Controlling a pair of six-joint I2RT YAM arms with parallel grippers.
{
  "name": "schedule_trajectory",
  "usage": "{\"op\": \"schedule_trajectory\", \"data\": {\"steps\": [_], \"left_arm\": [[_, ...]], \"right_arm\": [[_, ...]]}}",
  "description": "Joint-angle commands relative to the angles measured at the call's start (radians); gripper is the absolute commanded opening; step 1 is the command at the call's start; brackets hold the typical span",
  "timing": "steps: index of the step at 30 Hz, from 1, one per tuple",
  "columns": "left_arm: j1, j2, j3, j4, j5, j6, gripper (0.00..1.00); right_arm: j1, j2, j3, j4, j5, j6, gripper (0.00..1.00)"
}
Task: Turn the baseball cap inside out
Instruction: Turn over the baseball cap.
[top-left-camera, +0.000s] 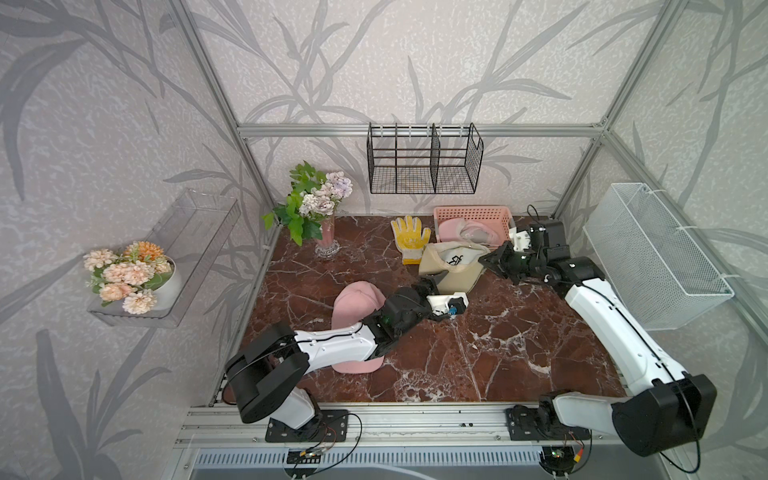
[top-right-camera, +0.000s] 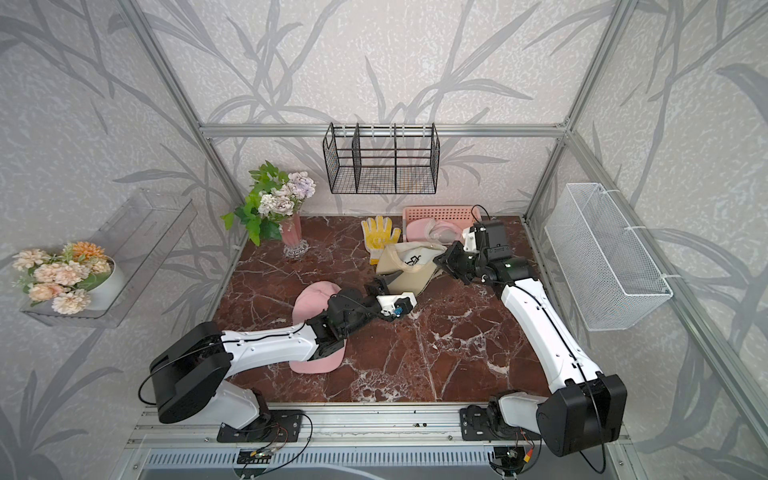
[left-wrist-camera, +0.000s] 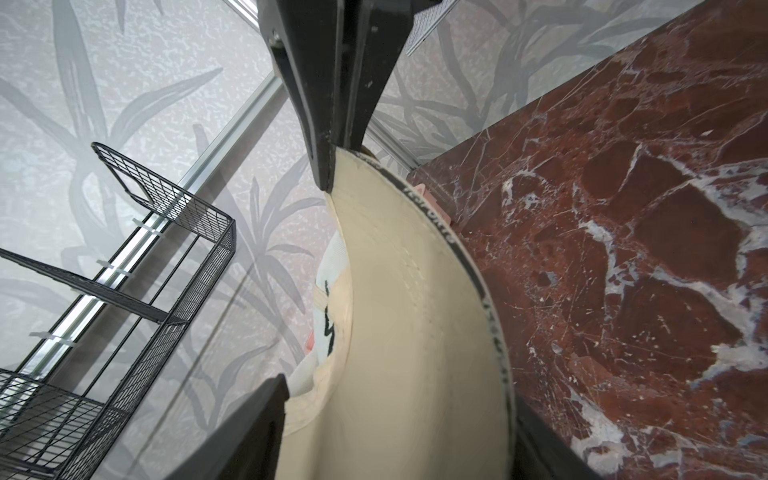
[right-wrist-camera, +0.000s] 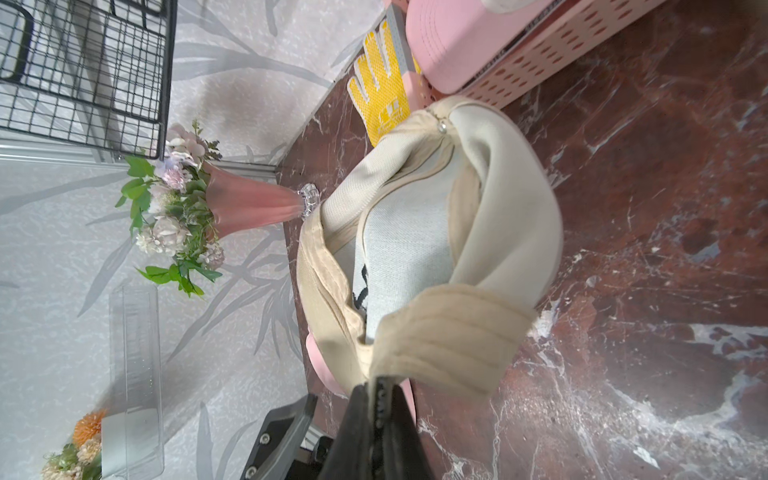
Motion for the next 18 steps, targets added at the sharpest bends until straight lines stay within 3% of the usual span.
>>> {"op": "schedule_trajectory", "data": {"steps": [1,5,10,14,18], "left_arm": [[-0.013,0.024,0.005,0.116,-0.094,0.045,0.71],[-0.017,0.047,0.013,0.121,-0.14,0.044,0.55],[-0.024,0.032,-0.011,0.122,-0.121,0.051,0.22],[-0.028,-0.021,-0.004,0.028,-0.075,0.024,0.01],[-0.028,-0.095,0.037,-0.163,0.002,-0.057,0.0]], "right_arm": [[0.015,-0.027,-0.009,0.037,-0.015,0.015,0.0],[0.035,-0.027,-0.018,0.041,-0.013,0.018,0.0],[0.038,-0.037,-0.045,0.045,-0.01,0.013,0.0],[0.038,-0.036,-0.056,0.042,-0.009,-0.005,0.0],[0.038,-0.027,-0.055,0.016,0.012,-0.057,0.14]]}}
